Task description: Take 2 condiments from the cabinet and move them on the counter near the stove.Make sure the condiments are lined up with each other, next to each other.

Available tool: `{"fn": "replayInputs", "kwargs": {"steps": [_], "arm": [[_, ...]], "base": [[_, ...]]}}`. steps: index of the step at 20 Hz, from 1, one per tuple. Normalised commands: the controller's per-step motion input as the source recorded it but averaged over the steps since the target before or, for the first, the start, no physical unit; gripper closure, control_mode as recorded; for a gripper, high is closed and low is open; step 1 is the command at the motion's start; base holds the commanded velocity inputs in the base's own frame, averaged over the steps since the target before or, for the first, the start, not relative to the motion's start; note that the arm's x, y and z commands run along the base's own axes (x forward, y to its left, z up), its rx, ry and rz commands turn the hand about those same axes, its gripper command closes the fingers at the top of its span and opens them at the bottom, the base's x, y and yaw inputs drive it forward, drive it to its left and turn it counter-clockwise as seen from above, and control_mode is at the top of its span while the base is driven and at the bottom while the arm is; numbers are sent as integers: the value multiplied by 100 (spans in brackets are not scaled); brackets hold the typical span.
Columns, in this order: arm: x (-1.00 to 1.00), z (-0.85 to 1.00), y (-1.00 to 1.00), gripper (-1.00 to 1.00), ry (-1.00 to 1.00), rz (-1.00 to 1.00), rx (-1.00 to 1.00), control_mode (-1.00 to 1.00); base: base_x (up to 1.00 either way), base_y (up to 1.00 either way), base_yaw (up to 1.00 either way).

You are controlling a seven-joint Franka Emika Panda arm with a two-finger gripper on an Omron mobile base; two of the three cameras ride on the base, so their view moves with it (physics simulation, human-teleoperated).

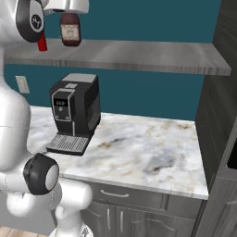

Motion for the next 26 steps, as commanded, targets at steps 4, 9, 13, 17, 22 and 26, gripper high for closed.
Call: {"fn": "replayInputs", "kwargs": {"steps": [4,9,13,17,22,26], "arm": [[-100,-42,-14,100,0,9,0,-100],[-100,-60,-5,100,0,8,0,-100],[-100,-62,0,100,0,6,-1,-100],[-76,-57,1,100,0,7,-3,-100],[-25,-51,6,100,1,7,-2,-100],[0,-57,21,100,12,5,-4,-100]], "base": [[0,0,0],[0,0,0],[0,0,0],[0,0,0],[0,0,0],[0,0,0]]}}
